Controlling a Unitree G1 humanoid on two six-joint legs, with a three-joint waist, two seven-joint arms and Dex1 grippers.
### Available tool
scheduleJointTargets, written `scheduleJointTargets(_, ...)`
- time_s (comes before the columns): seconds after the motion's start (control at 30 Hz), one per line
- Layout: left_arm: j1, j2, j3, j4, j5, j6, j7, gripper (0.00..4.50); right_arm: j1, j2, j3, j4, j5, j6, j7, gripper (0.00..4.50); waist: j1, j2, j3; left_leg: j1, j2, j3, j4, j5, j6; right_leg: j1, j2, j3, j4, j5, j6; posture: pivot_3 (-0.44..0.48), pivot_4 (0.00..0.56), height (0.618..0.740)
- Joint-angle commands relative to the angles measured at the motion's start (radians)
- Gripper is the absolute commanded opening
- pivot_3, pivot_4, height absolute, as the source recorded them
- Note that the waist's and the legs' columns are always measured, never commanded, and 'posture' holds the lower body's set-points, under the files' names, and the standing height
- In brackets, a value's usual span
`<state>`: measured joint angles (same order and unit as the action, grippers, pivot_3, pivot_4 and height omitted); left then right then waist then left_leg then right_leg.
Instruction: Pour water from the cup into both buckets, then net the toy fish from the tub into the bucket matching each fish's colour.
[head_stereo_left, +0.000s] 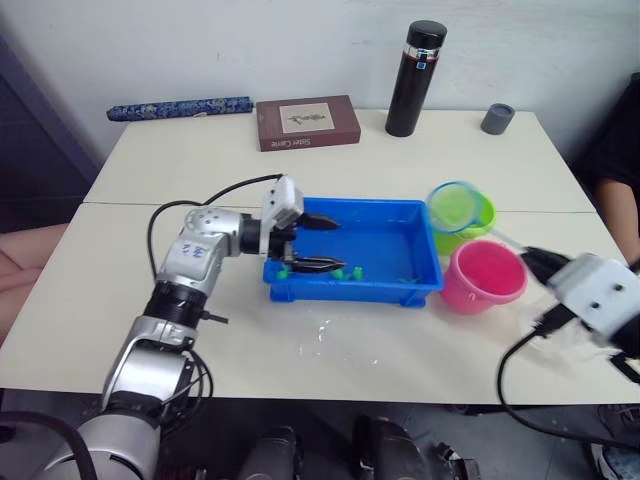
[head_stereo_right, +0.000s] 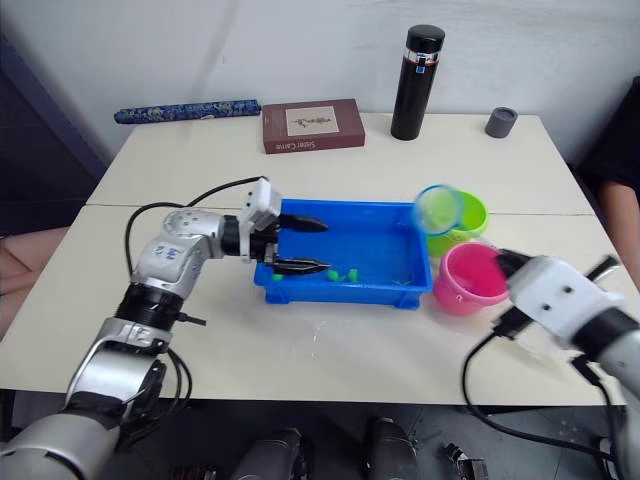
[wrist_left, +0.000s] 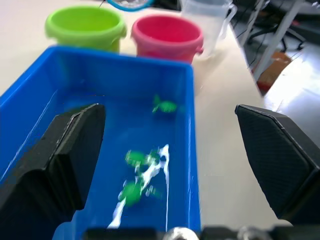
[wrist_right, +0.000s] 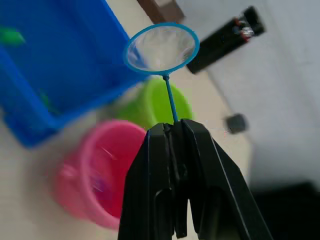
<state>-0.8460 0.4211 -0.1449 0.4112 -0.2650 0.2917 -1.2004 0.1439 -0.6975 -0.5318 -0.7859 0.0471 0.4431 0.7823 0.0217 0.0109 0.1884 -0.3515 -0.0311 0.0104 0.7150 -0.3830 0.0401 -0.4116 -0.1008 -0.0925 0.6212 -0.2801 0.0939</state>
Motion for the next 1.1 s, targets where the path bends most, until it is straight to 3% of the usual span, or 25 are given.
scheduleJointTargets(0.03, 0.073, 0.094, 0.049, -0.104, 0.009, 0.043, 0.032, 4.48, -0.15, 0.022, 0.176, -0.015, 0.156, 0.284, -0.028, 0.0, 0.001, 0.0, 0.0, 0.0, 0.0, 0.0, 0.0, 0.0, 0.0, 0.0, 0.0, 0.0, 0.0, 0.0, 0.0, 0.0, 0.15, 0.74)
scheduleJointTargets(0.27, 0.252, 0.25, 0.159, -0.329, -0.03, 0.176, 0.126, 4.48, -0.405, 0.049, 0.427, 0.146, 0.214, 0.457, -0.081, 0.0, 0.003, 0.0, 0.0, -0.003, -0.001, -0.003, 0.0, 0.0, 0.0, -0.002, -0.003, -0.001, -0.001, 0.0, -0.001, 0.0, 0.15, 0.74)
scheduleJointTargets(0.57, 0.408, 0.314, 0.236, -0.556, -0.08, 0.306, 0.215, 4.48, -0.591, 0.022, 0.711, 0.365, 0.127, 0.314, -0.034, 0.0, -0.003, 0.0, 0.0, -0.004, -0.005, -0.004, 0.0, -0.001, 0.002, -0.002, -0.006, -0.002, -0.001, 0.0, -0.001, 0.0, 0.15, 0.74)
scheduleJointTargets(1.1, 0.476, 0.346, 0.261, -0.644, -0.125, 0.35, 0.272, 4.48, -0.665, 0.054, 0.841, 0.477, 0.013, 0.172, -0.021, 0.0, -0.003, 0.0, 0.0, -0.004, -0.005, -0.004, -0.001, -0.001, 0.001, -0.002, -0.007, -0.004, -0.001, 0.0, -0.001, 0.0, 0.15, 0.74)
